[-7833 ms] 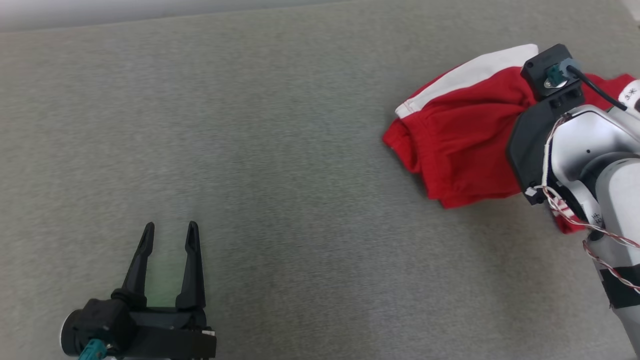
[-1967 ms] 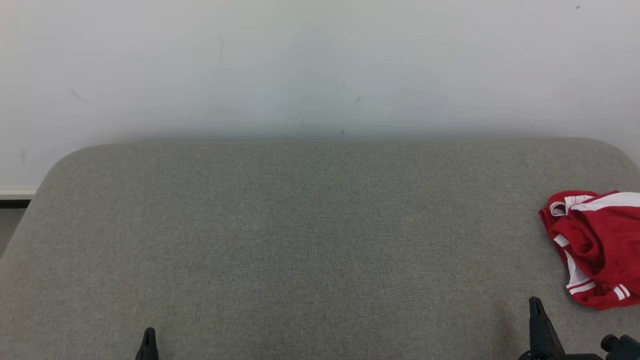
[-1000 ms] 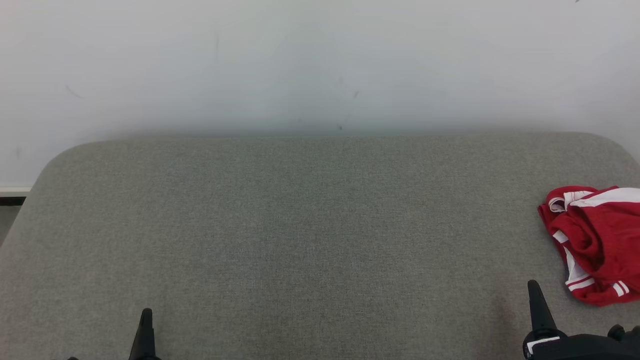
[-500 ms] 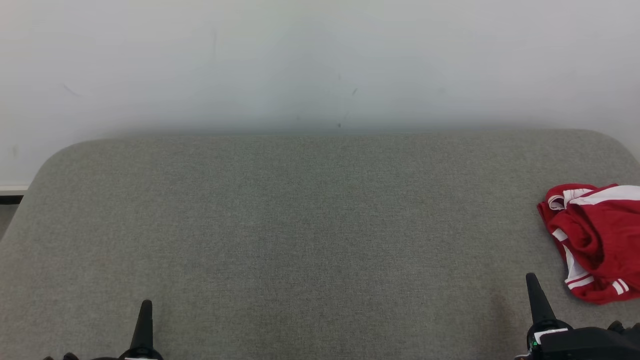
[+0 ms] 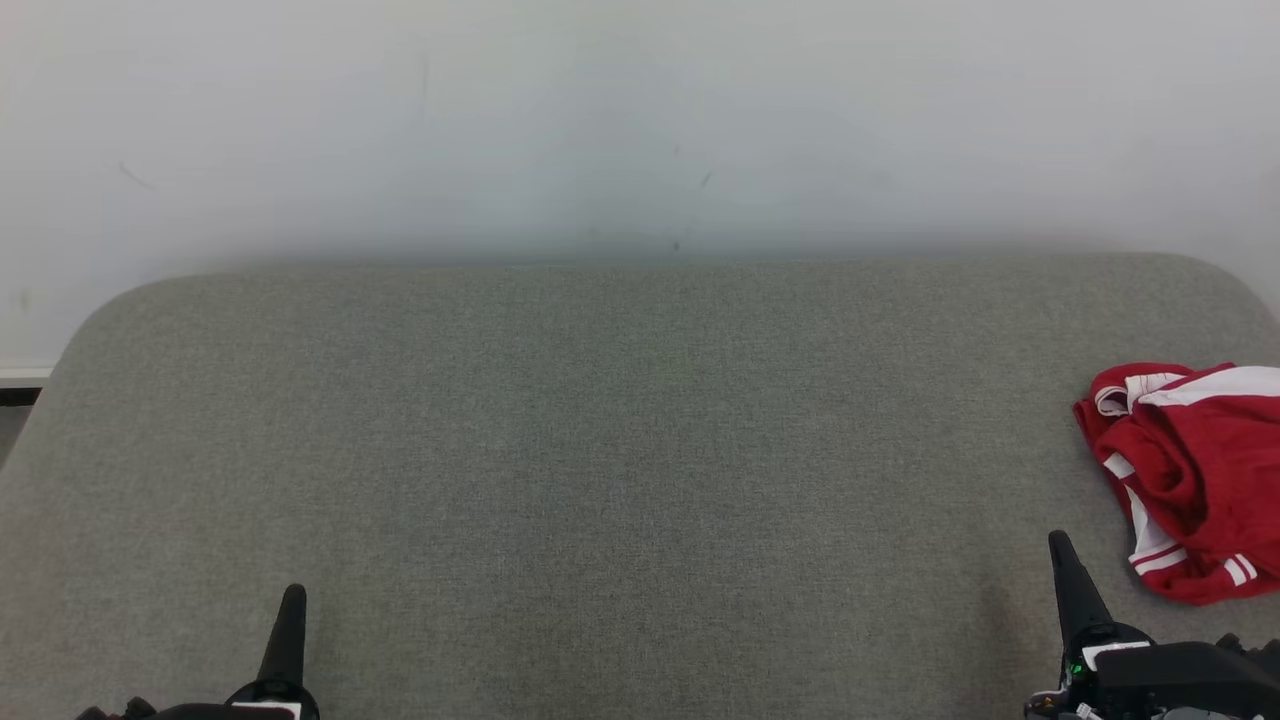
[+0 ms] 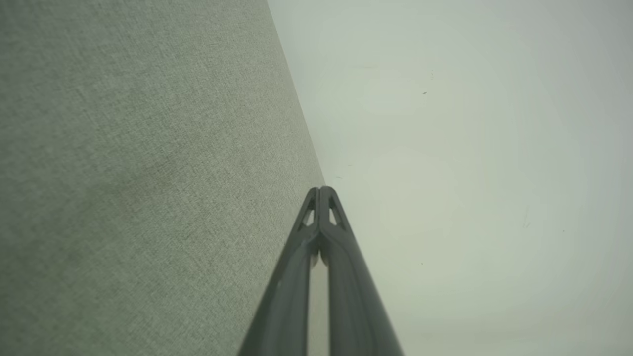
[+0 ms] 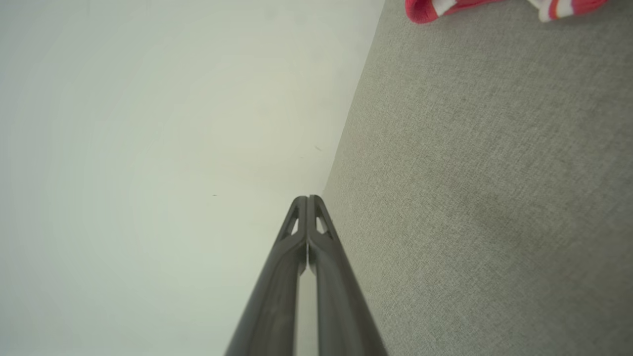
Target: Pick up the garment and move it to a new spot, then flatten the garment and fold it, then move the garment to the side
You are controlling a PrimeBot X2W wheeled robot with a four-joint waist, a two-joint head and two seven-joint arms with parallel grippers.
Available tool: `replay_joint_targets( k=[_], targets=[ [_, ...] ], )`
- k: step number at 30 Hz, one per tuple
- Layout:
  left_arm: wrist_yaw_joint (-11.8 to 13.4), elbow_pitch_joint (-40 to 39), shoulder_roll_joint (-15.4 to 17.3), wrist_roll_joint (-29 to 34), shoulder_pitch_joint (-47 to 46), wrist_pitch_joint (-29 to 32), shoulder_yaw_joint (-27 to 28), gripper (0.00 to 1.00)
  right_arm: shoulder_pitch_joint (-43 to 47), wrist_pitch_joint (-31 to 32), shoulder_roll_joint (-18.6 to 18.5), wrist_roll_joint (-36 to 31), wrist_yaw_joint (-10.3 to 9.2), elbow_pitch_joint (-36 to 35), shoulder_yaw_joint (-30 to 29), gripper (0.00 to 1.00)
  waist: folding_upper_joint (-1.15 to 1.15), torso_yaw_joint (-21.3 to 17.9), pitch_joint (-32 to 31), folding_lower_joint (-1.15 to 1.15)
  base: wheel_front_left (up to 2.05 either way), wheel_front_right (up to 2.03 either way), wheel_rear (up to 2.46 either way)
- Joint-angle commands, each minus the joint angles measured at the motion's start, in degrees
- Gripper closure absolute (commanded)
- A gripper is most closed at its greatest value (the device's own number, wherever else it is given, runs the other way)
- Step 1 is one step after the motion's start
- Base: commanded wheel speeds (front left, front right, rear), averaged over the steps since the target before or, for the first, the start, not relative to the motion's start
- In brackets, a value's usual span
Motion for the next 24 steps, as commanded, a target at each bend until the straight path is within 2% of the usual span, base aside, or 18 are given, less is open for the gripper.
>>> replay_joint_targets(
  k=[1, 24],
  targets=[
    [-0.46, -0.50, 0.21, -1.45, -1.17, 0.33, 0.22, 1.00, -0.89, 0.41, -0.14, 1.30, 0.03, -0.40, -0.19, 1.00, 0.00, -0.02, 0.04, -0.01, 0.00, 0.00, 0.00],
    [-0.39, -0.85, 0.23, -10.82, -2.50, 2.78, 0.71, 1.00, -2.21, 2.76, -0.16, 11.22, 0.04, -0.40, -0.40, 1.00, 0.00, -0.33, 0.66, -0.01, 0.00, 0.00, 0.00]
  ],
)
